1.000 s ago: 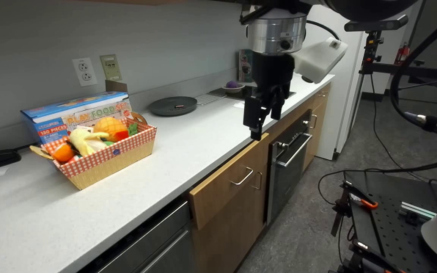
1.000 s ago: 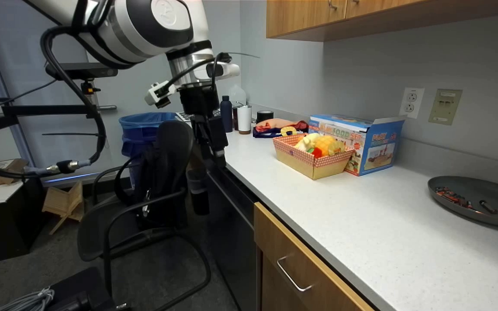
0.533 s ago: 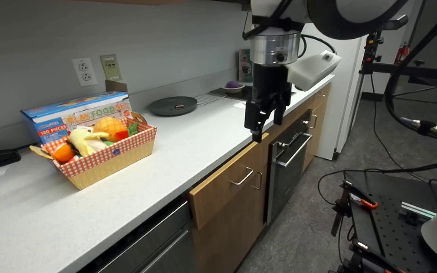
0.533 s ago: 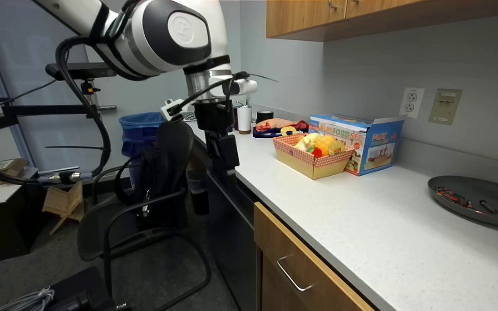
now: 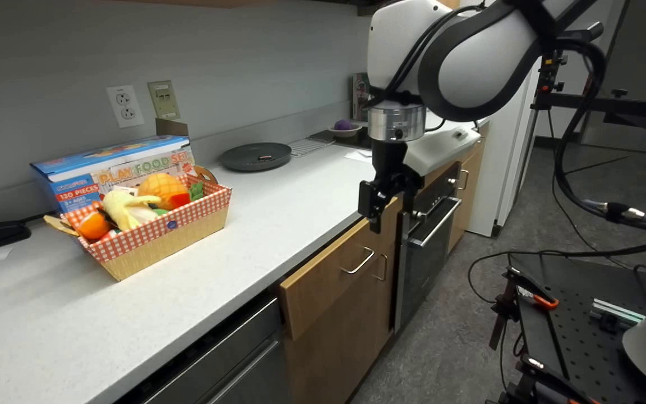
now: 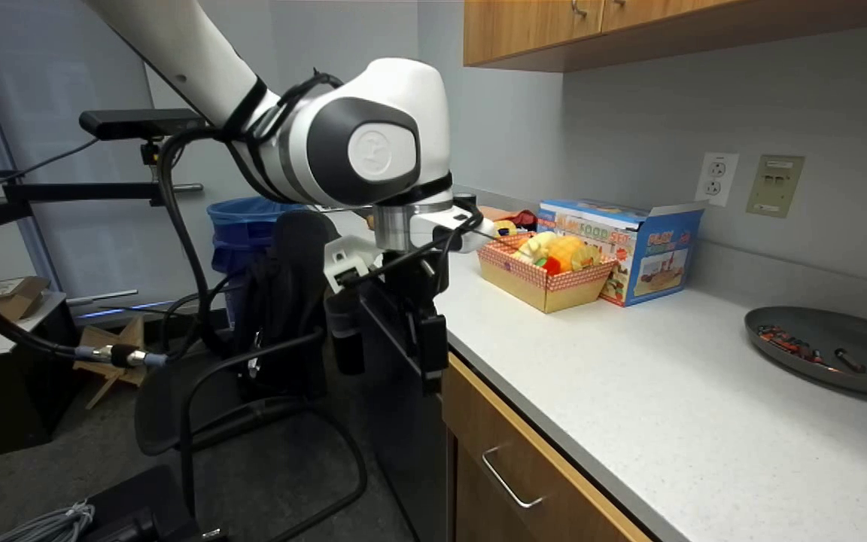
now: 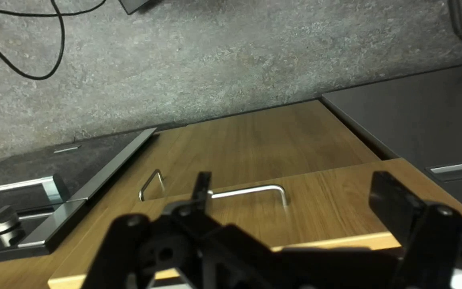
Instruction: Open the top drawer of the kitchen unit,remove the orange cup and close it
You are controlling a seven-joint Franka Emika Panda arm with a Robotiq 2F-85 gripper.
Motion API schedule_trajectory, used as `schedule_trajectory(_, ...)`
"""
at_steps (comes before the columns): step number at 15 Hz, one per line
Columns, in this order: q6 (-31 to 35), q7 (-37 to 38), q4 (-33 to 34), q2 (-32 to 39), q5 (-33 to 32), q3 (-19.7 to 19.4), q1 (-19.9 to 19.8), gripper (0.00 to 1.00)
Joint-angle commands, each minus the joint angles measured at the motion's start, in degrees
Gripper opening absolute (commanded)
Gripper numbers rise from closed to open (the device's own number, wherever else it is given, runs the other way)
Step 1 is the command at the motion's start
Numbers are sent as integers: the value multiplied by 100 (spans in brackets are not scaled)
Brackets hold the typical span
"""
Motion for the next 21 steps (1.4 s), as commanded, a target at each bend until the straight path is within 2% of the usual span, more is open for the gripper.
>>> schedule_trajectory(1, 514, -106, 76, 561, 412, -222, -85, 100)
schedule_trajectory(8, 1571, 135, 75, 1371, 619, -721, -151, 100)
schedule_trajectory(15, 2523, 371, -15, 2063, 1234, -995, -91, 100)
schedule_trajectory(19, 2826, 350, -49, 2336, 1748, -1003, -92, 100)
schedule_trajectory(21, 2658, 255, -46, 2275, 1670, -1086, 1, 100)
